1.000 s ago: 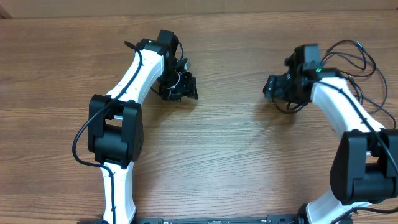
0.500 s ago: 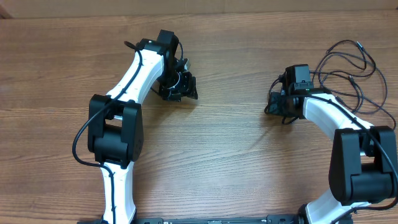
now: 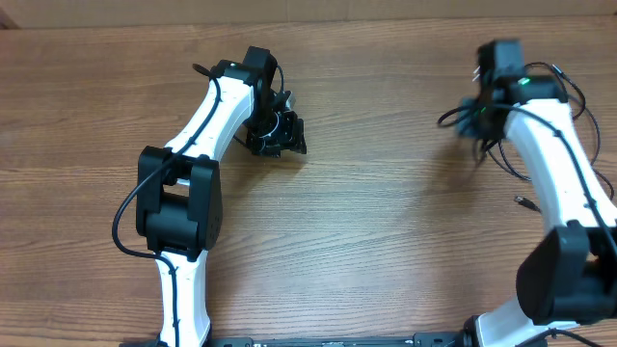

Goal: Untangle cables

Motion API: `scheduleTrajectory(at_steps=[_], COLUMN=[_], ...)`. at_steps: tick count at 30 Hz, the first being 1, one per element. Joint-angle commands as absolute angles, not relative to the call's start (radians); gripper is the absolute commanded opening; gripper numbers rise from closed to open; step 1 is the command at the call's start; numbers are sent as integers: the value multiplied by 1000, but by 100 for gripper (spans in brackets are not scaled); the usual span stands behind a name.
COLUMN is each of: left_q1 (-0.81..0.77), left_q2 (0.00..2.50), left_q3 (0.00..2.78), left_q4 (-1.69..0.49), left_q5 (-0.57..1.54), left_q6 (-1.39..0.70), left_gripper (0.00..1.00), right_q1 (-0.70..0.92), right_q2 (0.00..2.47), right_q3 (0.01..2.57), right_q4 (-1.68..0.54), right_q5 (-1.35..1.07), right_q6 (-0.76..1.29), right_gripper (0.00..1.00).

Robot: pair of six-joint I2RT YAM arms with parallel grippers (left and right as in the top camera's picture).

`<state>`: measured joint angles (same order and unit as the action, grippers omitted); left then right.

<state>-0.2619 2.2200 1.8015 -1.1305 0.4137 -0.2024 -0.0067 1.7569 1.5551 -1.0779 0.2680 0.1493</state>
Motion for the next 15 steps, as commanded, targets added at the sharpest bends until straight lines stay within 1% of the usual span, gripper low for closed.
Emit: scheduleTrajectory(at_steps=[1, 3, 7, 8, 9, 10, 11, 12, 15], left_q1=[-270, -270, -270, -270, -270, -270, -270, -270, -270], left_q2=[2189, 2189, 2189, 2189, 2189, 2189, 2189, 2189, 2189], left_q3=[1821, 1821, 1821, 1821, 1821, 1821, 1821, 1821, 1821], left_q4=[-1130, -1130, -1130, -1130, -1130, -1130, -1130, -1129, -1129], left_q5=[408, 408, 408, 408, 408, 408, 408, 408, 408], left_q6=[-202, -202, -202, -202, -202, -202, -202, -202, -202], left_gripper=[63, 63, 63, 63, 63, 63, 63, 63, 63], right_q1=[-56, -94, -184, -216, -237, -247, -265, -276, -297], right_q2=[1726, 1729, 1730, 1730, 1730, 1730, 1730, 1730, 1730], right_q3=[1621, 1621, 1621, 1621, 1621, 1621, 1621, 1621, 1621], right_q4=[-1093, -1091, -1059, -1042, -1034, -1031, -1031, -1032, -1045], right_q5=[503, 577, 585, 582, 574, 556, 488, 427, 233], right_q6=[116, 114, 115, 125, 146, 154, 155, 155, 155], right_gripper=[4, 4, 4, 6, 17, 30, 50, 57, 62])
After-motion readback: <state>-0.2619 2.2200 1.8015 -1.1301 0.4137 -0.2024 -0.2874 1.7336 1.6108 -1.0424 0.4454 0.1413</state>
